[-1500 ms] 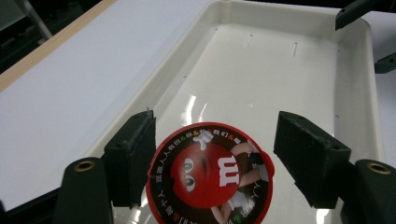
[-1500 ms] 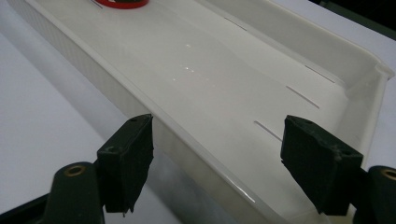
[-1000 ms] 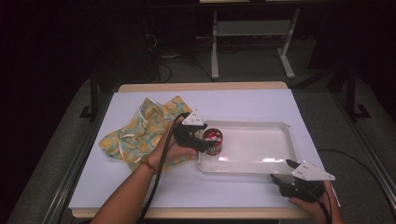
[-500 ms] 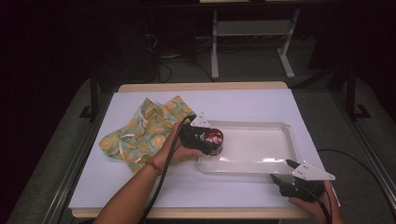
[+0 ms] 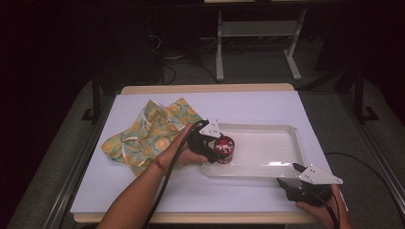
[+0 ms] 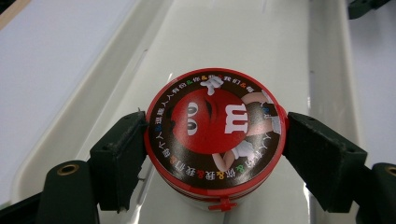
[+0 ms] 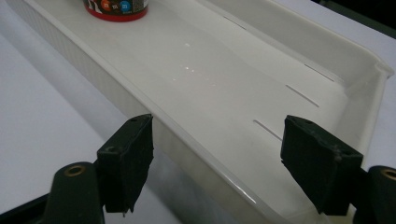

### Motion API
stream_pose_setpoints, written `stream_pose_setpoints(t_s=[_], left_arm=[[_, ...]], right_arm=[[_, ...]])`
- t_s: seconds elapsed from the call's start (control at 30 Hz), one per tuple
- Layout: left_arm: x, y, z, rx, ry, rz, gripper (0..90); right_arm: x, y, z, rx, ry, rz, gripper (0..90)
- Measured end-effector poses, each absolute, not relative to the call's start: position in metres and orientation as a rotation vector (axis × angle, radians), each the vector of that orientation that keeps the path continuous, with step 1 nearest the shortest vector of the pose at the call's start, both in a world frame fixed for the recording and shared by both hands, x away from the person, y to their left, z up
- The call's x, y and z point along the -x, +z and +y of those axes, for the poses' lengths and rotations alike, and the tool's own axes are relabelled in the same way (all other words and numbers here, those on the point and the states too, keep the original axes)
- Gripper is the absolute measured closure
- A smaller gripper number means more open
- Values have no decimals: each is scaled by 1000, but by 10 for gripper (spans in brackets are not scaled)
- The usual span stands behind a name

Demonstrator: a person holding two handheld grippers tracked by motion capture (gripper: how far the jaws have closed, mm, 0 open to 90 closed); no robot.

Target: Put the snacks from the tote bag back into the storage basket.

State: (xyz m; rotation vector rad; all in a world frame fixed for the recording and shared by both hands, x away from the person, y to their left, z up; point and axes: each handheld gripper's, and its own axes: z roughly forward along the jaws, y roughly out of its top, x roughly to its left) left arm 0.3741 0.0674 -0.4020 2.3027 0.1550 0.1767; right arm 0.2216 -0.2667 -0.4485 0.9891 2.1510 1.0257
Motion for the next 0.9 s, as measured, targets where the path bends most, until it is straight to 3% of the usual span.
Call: stream_pose_setpoints(t_s=[0.37, 0.47, 0.5, 0.77, 0.9], left_arm=[[-383, -400, 78, -2300, 137, 92, 222], [-382, -398, 83, -2239, 153, 141, 216], [-382, -396, 85, -2221, 164, 176, 175], [-375, -395, 90, -2193, 154, 343, 176], [-372, -398, 92, -2203, 130, 369, 251]], right_arm=[[-221, -449, -267, -985, 1018, 2161, 248], [-221, -449, -266, -986, 1018, 2161, 248], [-222, -450, -266, -986, 1016, 2161, 248], [-221, -449, -266, -987, 1014, 2161, 248], [-221, -449, -266, -981, 1013, 2160, 248]])
